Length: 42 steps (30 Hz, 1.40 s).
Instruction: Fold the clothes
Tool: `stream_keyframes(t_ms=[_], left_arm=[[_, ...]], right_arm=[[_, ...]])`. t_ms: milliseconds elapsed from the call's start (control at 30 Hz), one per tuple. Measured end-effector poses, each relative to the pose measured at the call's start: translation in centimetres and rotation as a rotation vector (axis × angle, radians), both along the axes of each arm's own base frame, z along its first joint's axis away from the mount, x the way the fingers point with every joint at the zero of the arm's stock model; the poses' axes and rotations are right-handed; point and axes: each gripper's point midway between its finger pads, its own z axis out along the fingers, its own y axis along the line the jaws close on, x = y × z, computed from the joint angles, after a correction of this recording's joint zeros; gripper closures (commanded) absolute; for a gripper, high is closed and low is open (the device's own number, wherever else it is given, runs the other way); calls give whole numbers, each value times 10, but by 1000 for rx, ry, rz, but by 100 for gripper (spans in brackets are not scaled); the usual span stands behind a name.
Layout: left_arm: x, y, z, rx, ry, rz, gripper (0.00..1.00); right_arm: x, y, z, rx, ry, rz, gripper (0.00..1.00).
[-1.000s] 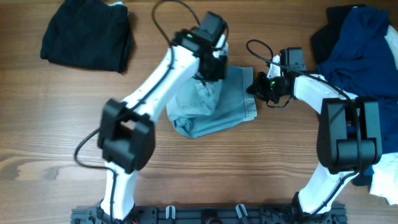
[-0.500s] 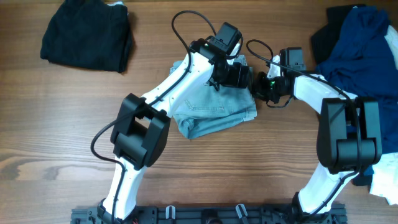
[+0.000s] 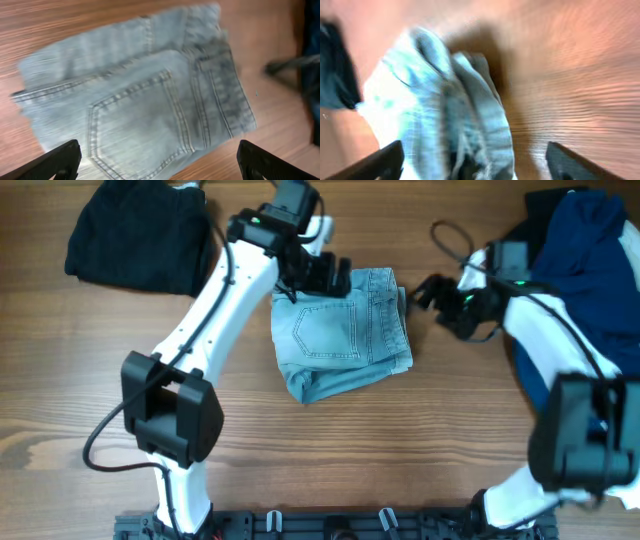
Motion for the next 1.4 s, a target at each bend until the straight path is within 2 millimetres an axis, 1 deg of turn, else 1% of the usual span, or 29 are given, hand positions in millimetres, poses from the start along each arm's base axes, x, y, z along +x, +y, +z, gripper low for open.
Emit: stream_keyframes(t_ms=[33,67,100,133,167,233,300,333,400,500,533,567,667,733,833,867,900,933,967,1067,1200,1267,1333,1367,1400], left_arm=[[-4,-7,0,8,-17,-55,0],[-17,-26,-1,20,-31,-132,0],[-22,-33,-1,29,-43,-168,0],[-30,-45,-2,50,-66,-235,0],[-38,-55,-3,65,-82,-290,0],[-57,-77,-10,100,-112,-416,0],[-69,-90,-21,139,-120,-493,0],[-73,-95,-31,171,-122,-531,0],[-80,-101,-51,224,-113,-592,0],[-88,-106,-74,271,-99,-670,0],[-93,-109,-88,301,-91,-717,0],[-96,-110,-97,323,-86,-739,0],[-92,-116,-126,391,-110,-776,0],[-85,-117,-142,424,-127,-776,0],[-79,-116,-147,449,-143,-769,1],[-78,-116,-147,456,-150,-768,20],[-77,-116,-148,464,-157,-766,43],[-74,-117,-149,472,-170,-760,87],[-68,-117,-148,482,-189,-753,96],[-52,-109,-146,519,-221,-710,96],[-47,-105,-144,540,-225,-620,96],[-41,-98,-142,557,-218,-541,96],[-31,-77,-138,583,-185,-450,96],[-16,-56,-131,594,-160,-361,96],[-2,-43,-124,588,-160,-300,96]], right_arm=[[3,-11,23,-22,-50,-25,0],[2,-24,41,-43,-87,-53,0],[0,-34,51,-55,-105,-73,0],[-3,-48,59,-70,-113,-106,1],[-5,-56,60,-76,-109,-125,0],[-13,-77,56,-88,-74,-178,0],[-17,-90,54,-102,-62,-198,0],[-18,-94,53,-108,-58,-202,1],[-19,-96,52,-117,-58,-194,0],[-19,-96,52,-125,-65,-179,0],[-20,-96,52,-128,-66,-175,0],[-19,-96,52,-130,-69,-171,1],[-19,-96,52,-133,-71,-167,1],[-19,-96,52,-133,-71,-167,1],[-19,-96,52,-135,-73,-163,1],[-19,-97,52,-140,-73,-162,1],[-20,-97,51,-141,-72,-162,1],[-20,-97,51,-143,-72,-163,0],[-20,-98,51,-145,-71,-164,0],[-20,-98,51,-148,-71,-166,1],[-20,-99,51,-150,-71,-167,0],[-20,-98,51,-150,-71,-166,1],[-19,-99,51,-150,-71,-167,1],[-19,-99,51,-150,-71,-167,1],[-20,-99,51,-150,-70,-167,1]])
